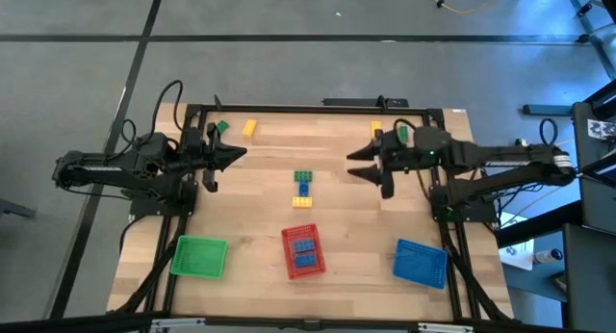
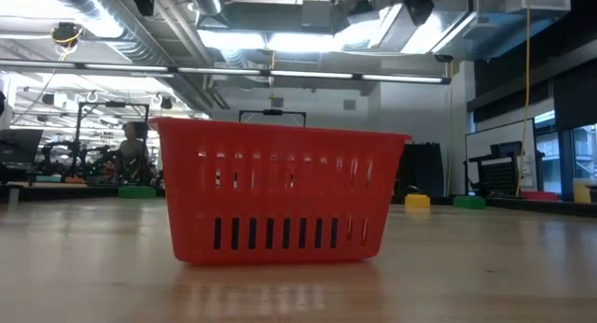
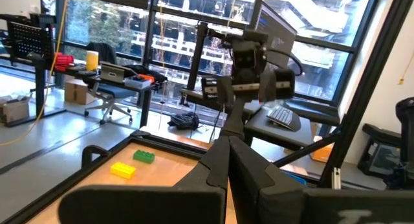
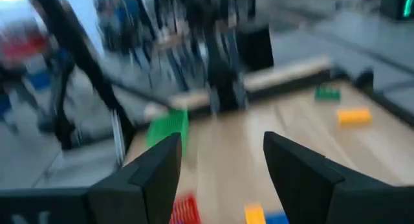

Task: Sort & place blocks by color
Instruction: Put the blue game piece into the red bin

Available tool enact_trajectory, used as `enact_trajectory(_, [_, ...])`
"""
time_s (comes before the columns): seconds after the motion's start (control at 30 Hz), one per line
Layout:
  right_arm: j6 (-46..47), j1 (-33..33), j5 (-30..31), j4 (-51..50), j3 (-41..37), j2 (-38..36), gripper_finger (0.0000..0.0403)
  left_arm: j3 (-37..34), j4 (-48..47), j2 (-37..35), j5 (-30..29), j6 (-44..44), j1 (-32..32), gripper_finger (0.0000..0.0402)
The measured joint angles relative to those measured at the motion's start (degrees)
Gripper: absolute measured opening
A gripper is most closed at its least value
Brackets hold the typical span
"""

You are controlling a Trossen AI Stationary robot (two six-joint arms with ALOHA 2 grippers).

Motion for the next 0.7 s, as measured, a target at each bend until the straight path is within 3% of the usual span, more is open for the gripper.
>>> enact_trajectory(0.2, [1.2, -0.6, -0.1, 12.3, -1.0, 0.5, 0.0222, 0.0, 0.0, 0.0, 0.4, 0.0, 0.0, 0.0])
enact_trajectory(0.53, [1.2, -0.6, -0.2, 10.7, -1.1, 0.6, 0.0222, 0.0, 0.0, 0.0, 1.5, 0.0, 0.0, 0.0003])
enact_trajectory(0.7, [1.2, -0.6, -0.2, 10.7, -1.1, 0.6, 0.0222, 0.0, 0.0, 1.0, 1.1, -0.3, 0.0, 0.0049])
